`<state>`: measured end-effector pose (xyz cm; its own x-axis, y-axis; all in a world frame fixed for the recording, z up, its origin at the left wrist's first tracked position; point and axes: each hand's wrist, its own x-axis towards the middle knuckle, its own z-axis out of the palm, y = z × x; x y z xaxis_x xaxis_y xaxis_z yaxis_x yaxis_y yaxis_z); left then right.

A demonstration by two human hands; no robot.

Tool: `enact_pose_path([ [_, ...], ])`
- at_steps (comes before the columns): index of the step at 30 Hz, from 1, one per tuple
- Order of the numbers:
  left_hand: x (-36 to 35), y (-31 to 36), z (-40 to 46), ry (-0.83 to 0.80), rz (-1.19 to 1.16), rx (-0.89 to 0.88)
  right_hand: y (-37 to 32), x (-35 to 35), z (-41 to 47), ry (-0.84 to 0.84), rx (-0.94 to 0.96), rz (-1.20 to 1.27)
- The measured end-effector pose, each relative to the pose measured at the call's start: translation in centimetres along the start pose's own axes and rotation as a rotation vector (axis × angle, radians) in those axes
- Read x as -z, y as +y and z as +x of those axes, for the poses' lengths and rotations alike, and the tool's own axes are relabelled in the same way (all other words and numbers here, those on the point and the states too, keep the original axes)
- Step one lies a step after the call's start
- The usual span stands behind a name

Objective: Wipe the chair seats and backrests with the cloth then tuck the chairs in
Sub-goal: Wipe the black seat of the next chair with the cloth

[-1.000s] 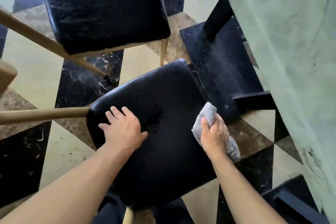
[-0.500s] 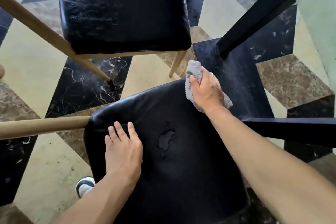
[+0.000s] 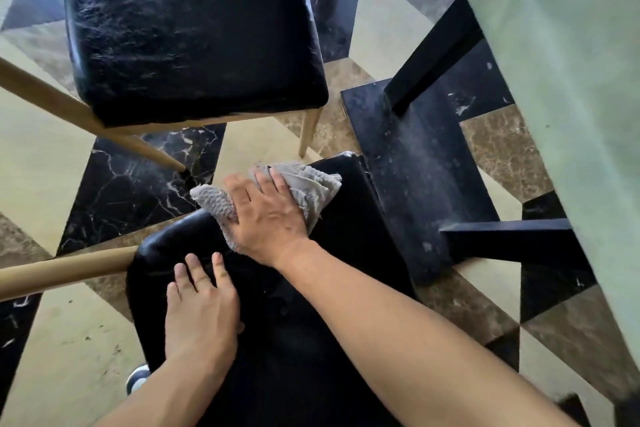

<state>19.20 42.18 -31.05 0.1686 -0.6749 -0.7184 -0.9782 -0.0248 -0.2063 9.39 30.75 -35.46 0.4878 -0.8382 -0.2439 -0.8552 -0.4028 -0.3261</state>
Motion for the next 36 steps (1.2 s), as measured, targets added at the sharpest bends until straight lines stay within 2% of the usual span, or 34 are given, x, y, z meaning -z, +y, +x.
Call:
enact_pose_path([
  [2,0.2,0.1,0.1,-0.02,0.001,0.007,1.8,0.5,-0.5,0.009,0.011,-0.001],
  [7,0.1,0.4,0.2,-0.017,-0.005,-0.002,7.6,2.1,-2.0,0.116,-0.3,0.062],
  [10,-0.1,0.3,0.2,-0.018,-0.038,-0.01,10.2,2.8,-3.3,0.125,-0.374,0.043],
  [16,-1.0,-0.4,0.4,0.003,-0.062,-0.03,10.5,2.7,-4.0,0.128,-0.654,0.162],
  [22,-0.6,0.1,0.8,-0.02,-0.108,-0.029,8.2,2.3,-1.0,0.11,-0.739,0.139],
  [27,-0.6,-0.1,1.2,-0.02,-0.132,-0.049,1.7,0.9,1.4,0.055,-0.478,-0.064],
  [31,-0.6,0.1,1.3,-0.012,-0.154,-0.042,-4.0,-0.4,2.6,-0.031,-0.251,-0.083],
  [36,-0.4,0.9,0.7,-0.021,-0.136,-0.008,-5.6,-0.2,4.0,-0.144,-0.058,-0.137],
])
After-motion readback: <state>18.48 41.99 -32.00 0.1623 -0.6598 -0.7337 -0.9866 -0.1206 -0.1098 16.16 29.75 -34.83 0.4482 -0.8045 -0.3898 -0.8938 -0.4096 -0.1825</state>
